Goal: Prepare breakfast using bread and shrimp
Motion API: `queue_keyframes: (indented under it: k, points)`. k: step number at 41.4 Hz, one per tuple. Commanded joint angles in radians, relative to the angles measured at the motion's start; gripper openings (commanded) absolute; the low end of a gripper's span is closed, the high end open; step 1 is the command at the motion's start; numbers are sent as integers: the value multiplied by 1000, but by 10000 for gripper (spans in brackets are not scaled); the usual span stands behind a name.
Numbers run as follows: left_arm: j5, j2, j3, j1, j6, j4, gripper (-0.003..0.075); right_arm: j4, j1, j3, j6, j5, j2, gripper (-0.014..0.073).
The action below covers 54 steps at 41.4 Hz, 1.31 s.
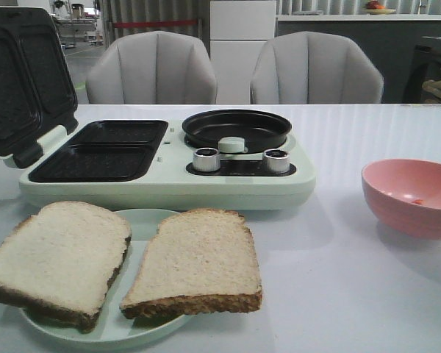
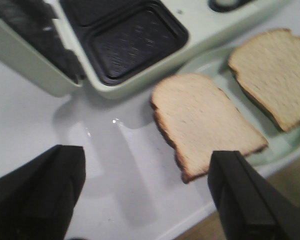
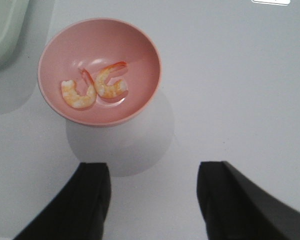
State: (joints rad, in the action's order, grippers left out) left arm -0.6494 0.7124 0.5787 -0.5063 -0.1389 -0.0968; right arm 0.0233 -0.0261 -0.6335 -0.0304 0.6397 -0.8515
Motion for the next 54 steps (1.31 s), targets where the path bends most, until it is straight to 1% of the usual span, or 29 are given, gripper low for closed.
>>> queue_keyframes:
  k: [1,3,6,8,9,17,20,23,27,37,43,50,54]
  points:
    - [80,2,-35,-128,-4,-58,566,-6,-1,-29,-9,-54,3,496]
    - [82,2,-62,-195,-4,-89,565,-6,-1,-29,-9,-54,3,496]
    - [80,2,-87,-283,18,-183,561,-6,-1,-29,-9,-54,3,496]
    - [63,4,-99,-346,64,-275,556,-6,-1,-29,-9,-54,3,496]
    - [50,12,-106,-360,85,-317,554,-6,-1,-29,-9,-54,3,496]
    - [-101,118,-136,-573,350,-704,554,-6,-1,-29,-9,-54,3,496]
    - [-153,180,-136,-638,420,-807,554,-6,-1,-29,-9,-54,3,496]
    - [-194,258,-136,-688,456,-867,554,-6,-1,-29,-9,-54,3,496]
    - [-208,363,-136,-715,497,-932,554,-6,-1,-29,-9,-54,3,496]
    - [-241,573,-136,-715,679,-1135,554,-6,-1,-29,-9,-54,3,496]
    - [-268,675,-136,-715,688,-1177,554,-6,-1,-29,-9,-54,3,496]
    - [-288,758,-136,-713,809,-1278,554,-6,-1,-29,-9,-54,3,496]
    - [-312,798,-136,-707,843,-1299,554,-6,-1,-29,-9,-54,3,496]
